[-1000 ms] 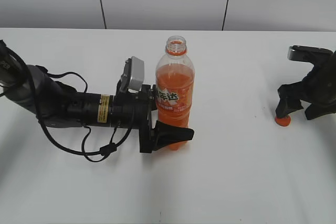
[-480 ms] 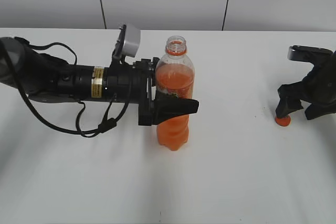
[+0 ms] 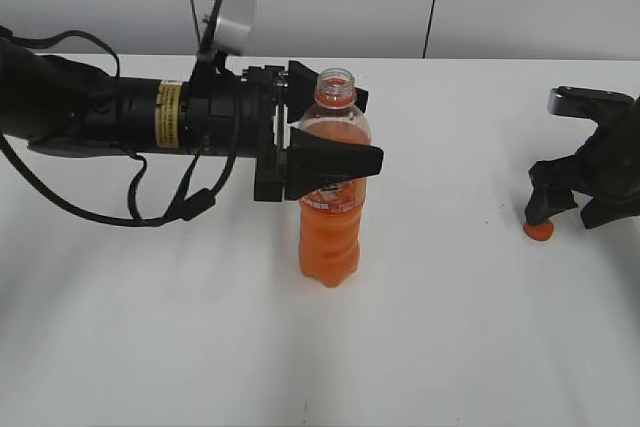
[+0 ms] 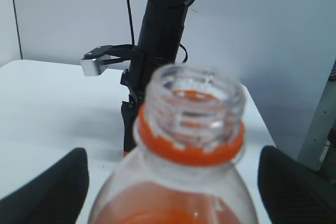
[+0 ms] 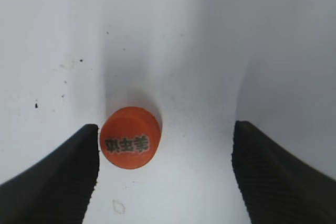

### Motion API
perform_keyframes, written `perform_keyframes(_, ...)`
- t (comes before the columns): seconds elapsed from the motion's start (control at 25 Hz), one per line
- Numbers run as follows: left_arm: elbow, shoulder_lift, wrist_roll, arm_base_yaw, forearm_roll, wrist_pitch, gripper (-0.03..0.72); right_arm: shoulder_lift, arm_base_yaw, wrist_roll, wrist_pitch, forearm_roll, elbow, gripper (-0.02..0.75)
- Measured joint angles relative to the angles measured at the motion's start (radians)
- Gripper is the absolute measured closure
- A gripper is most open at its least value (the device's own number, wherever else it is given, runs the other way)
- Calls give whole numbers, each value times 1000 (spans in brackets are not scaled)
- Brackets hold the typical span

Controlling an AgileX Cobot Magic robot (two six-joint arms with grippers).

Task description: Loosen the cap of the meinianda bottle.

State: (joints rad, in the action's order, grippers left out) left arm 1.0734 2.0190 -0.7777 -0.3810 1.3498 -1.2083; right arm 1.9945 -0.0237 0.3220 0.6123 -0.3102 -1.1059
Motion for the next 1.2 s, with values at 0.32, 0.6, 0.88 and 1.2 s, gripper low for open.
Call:
perform_keyframes(0.32,0,-69,-61,0,-25,1,95,0,0,0,0,-1,0,147)
perform_keyframes(0.6,0,-151,-126,0,-87,1,95,0,0,0,0,-2,0,148)
perform_keyframes(0.88,0,-290,-153,-1,-190,73,96,-106,0,0,40,-2,-3,148)
perform_keyframes(1.2,-1,-481,-245,7,-389,643,104,-260,0,-5,127,-5,-4,148)
